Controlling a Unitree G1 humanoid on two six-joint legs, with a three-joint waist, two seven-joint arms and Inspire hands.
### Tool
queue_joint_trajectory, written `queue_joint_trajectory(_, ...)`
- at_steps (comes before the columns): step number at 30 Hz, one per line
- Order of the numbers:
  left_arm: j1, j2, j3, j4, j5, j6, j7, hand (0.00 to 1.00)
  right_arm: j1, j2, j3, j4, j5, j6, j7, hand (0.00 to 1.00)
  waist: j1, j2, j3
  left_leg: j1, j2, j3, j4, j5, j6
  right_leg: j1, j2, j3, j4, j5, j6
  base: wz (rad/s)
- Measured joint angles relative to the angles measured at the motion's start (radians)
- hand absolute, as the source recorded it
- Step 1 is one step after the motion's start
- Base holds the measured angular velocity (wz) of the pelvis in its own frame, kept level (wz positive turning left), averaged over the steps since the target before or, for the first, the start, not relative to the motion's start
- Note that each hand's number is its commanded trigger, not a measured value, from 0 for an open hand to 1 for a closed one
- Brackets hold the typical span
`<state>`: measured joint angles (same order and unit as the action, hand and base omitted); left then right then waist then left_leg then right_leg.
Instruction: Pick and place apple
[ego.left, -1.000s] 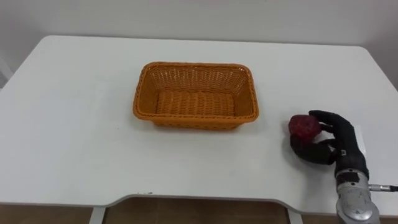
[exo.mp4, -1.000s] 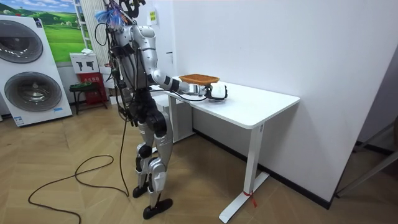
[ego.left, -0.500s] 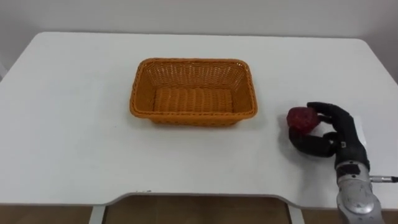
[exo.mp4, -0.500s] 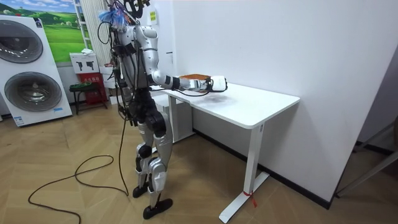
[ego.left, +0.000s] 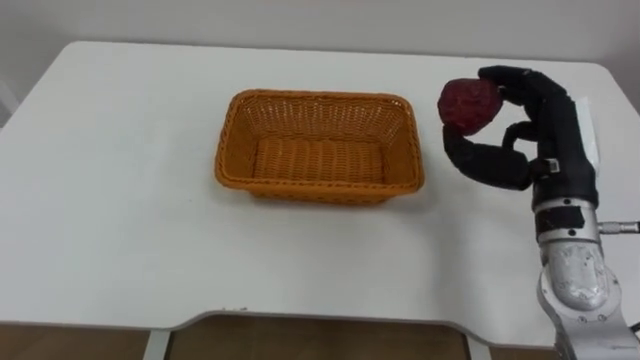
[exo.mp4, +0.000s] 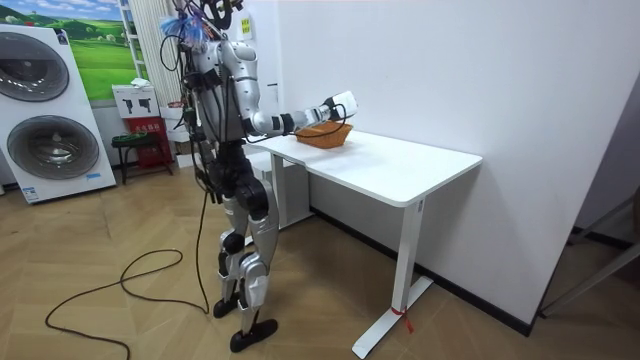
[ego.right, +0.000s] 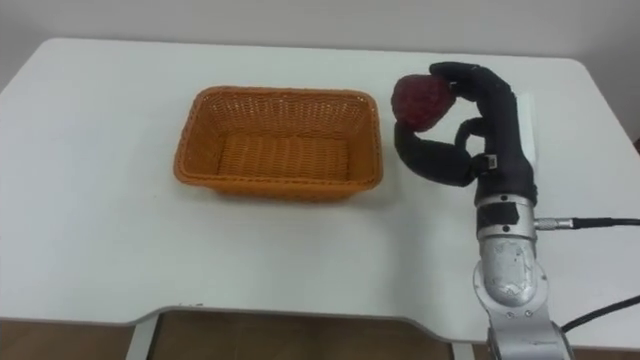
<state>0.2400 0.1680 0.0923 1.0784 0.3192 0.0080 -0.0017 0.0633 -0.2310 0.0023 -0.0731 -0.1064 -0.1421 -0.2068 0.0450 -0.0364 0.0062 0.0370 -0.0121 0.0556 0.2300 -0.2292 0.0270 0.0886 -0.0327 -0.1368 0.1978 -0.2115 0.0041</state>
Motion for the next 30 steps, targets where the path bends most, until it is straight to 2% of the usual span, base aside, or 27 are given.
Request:
queue_joint_trajectory(4,0.001,-0.007,0.001,0.001,0.004,-0.002,0.0,0.0,0.0,0.0,0.014,-0.027,-0.022,0.001,0.028,1.0,0.017,0.004,-0.0015,-0.009,0.0,0.002,0.004,0.0,0.0,-0.007,-0.001,-0.001,0.0,0.0,0.0,-0.02)
queue_joint_trajectory(5,0.003,-0.009,0.001,0.001,0.007,-0.002,0.0,0.0,0.0,0.0,0.017,-0.032,-0.022,0.001,0.037,1.0,0.018,0.007,-0.0039,-0.009,0.0,0.001,0.004,0.0,0.0,-0.007,-0.001,-0.002,0.0,0.0,0.0,0.0)
queue_joint_trajectory(7,0.005,-0.017,0.002,0.002,0.007,-0.001,0.0,0.0,0.0,0.001,0.021,-0.042,-0.022,0.001,0.044,0.15,0.026,0.013,-0.0077,-0.009,0.0,0.0,0.004,0.0,0.0,-0.006,-0.001,-0.003,0.0,0.0,0.0,0.0)
queue_joint_trajectory(8,0.005,-0.021,0.002,0.003,0.007,-0.001,0.0,0.0,0.0,0.001,0.025,-0.05,-0.024,0.002,0.046,0.0,0.037,0.017,-0.0095,-0.008,0.0,0.0,0.005,0.0,0.0,-0.006,-0.001,-0.003,0.001,0.0,0.0,0.0)
queue_joint_trajectory(13,0.005,-0.023,0.002,0.011,0.007,-0.001,0.004,0.0,0.0,0.001,0.049,-0.06,-0.029,0.002,0.044,0.0,0.046,0.018,-0.0101,-0.008,0.0,-0.004,0.006,0.001,0.0,-0.004,-0.001,-0.006,0.001,0.0,0.0,0.02)
queue_joint_trajectory(22,0.005,-0.024,0.001,0.02,0.007,-0.001,0.012,0.0,0.0,0.006,0.065,-0.06,-0.056,0.002,0.046,0.0,0.063,0.015,-0.0025,-0.013,-0.001,-0.006,0.007,0.001,0.0,-0.003,-0.002,-0.008,0.001,0.0,0.0,0.0)
queue_joint_trajectory(24,0.005,-0.024,0.001,0.02,0.007,-0.001,0.012,0.0,0.0,0.016,0.066,-0.059,-0.061,0.002,0.047,0.0,0.063,0.015,-0.0003,-0.016,-0.001,-0.007,0.006,0.001,0.0,-0.004,-0.002,-0.009,0.0,0.0,0.0,0.0)
queue_joint_trajectory(30,0.003,-0.024,0.002,0.02,0.007,-0.001,0.012,0.0,0.001,0.034,0.074,-0.059,-0.053,0.002,0.054,0.0,0.06,0.013,-0.0005,-0.018,-0.001,-0.013,0.006,0.001,0.0,-0.005,-0.002,-0.017,-0.001,0.0,0.0,0.03)
